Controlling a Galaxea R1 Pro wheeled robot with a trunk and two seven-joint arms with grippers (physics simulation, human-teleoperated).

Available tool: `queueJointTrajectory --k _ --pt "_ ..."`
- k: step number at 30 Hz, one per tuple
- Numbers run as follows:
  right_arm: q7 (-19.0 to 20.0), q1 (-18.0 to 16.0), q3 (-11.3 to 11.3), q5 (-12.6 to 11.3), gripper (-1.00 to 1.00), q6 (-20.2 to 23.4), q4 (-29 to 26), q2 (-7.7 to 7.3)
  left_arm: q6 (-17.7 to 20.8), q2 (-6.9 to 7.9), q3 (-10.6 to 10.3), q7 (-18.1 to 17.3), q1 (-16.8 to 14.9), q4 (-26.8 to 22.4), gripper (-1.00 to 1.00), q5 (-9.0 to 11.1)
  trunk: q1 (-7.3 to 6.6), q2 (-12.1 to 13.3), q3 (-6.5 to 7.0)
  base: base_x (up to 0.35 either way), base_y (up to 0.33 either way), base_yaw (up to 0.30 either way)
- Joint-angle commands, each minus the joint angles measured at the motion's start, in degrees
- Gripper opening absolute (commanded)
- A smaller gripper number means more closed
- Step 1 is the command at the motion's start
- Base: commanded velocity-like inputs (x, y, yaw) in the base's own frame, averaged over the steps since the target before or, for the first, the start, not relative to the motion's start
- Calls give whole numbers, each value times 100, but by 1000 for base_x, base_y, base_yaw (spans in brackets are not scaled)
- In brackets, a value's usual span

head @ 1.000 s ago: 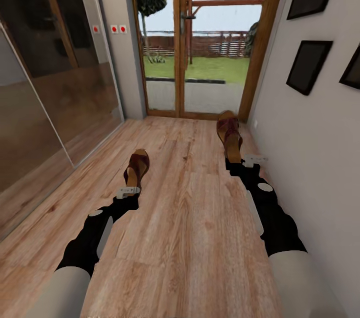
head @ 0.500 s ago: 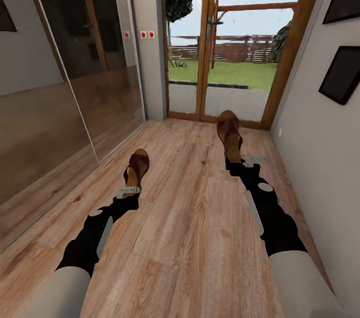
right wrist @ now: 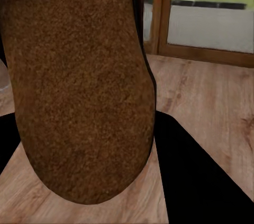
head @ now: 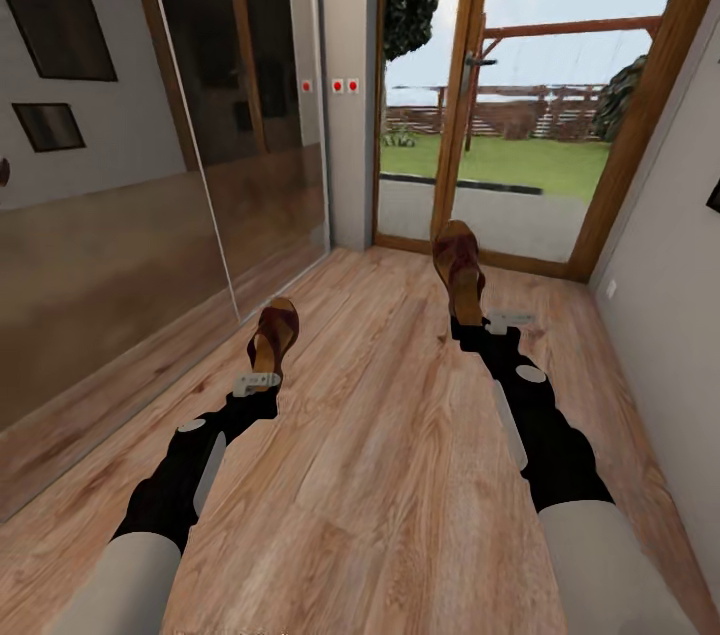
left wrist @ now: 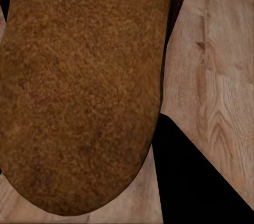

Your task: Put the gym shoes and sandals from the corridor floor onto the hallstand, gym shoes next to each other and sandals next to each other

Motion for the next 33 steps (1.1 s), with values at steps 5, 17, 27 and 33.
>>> queueJointTrajectory --k 5,17,27,33 --pt "-9 -1 -3 2 -100 37 -12 0 33 -8 31 -62 -5 -8 -100 -36 -1 -2 22 0 0 264" --pt "-9 -1 -2 2 -100 37 -12 -2 33 -9 31 -62 -5 -13 -100 -36 -1 -2 56 0 0 284" --pt "-16 -1 -2 2 -100 37 -12 -2 33 -11 31 -62 -5 -12 -100 -36 -1 -2 56 0 0 300" --pt "-17 -1 4 2 -100 37 -12 -2 33 -13 30 -62 -5 -14 -100 -36 -1 -2 56 0 0 300"
